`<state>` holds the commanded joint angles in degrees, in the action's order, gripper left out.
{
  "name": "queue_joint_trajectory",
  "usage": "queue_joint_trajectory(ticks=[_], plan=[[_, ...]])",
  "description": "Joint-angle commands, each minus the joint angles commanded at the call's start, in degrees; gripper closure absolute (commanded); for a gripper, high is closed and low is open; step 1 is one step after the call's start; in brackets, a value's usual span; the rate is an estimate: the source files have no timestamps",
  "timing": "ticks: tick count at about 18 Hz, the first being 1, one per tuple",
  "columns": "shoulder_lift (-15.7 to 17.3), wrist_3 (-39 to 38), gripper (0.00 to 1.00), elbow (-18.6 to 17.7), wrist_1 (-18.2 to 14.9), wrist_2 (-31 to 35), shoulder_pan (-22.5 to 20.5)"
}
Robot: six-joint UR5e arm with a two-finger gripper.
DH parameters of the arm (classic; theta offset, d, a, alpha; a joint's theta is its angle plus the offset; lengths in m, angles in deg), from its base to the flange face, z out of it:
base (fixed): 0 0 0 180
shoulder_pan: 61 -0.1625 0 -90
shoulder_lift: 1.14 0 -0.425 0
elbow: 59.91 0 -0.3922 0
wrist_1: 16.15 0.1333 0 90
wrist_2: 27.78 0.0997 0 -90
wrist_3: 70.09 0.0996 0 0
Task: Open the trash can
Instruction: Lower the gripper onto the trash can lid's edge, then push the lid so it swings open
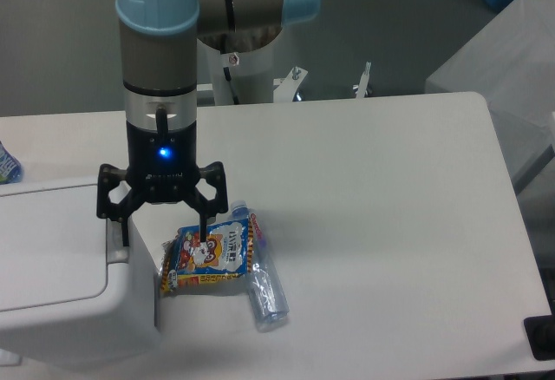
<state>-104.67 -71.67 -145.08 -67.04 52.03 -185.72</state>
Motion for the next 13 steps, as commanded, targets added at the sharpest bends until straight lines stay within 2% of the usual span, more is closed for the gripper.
queue_joint_trajectory(ticks=[13], plan=[[-0.62, 0.0, 0.0, 0.26, 0.0, 0.0, 0.27]])
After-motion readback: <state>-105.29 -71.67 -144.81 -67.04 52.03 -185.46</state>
